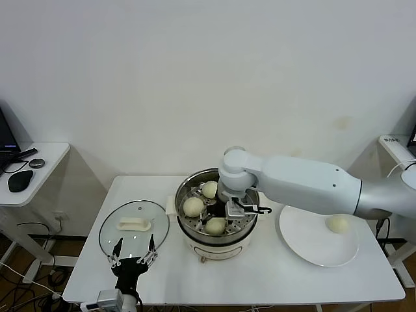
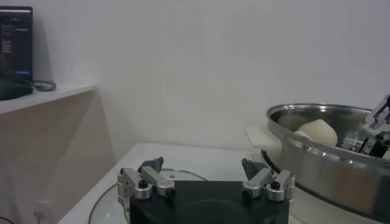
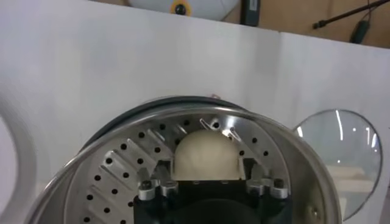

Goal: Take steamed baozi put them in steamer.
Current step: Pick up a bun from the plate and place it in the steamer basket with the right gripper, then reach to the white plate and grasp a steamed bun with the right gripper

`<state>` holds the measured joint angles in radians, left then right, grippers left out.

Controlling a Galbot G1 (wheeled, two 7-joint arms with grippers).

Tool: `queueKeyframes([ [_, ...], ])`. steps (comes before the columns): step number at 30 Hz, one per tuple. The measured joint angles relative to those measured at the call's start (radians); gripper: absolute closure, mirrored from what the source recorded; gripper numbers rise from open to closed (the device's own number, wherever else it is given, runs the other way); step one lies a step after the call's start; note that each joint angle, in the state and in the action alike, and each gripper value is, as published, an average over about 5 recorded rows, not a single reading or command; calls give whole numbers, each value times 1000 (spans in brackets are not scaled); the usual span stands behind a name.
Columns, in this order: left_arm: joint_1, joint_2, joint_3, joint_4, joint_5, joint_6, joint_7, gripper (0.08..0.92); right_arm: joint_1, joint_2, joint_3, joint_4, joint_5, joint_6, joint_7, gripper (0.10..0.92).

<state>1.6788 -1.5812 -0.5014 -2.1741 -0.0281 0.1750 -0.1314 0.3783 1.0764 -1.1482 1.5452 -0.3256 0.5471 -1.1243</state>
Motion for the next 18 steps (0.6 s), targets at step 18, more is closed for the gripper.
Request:
queueKeyframes([
  [18, 9, 18, 2, -6, -6, -2, 15, 177, 18, -189, 190, -43, 257, -353, 8, 203],
])
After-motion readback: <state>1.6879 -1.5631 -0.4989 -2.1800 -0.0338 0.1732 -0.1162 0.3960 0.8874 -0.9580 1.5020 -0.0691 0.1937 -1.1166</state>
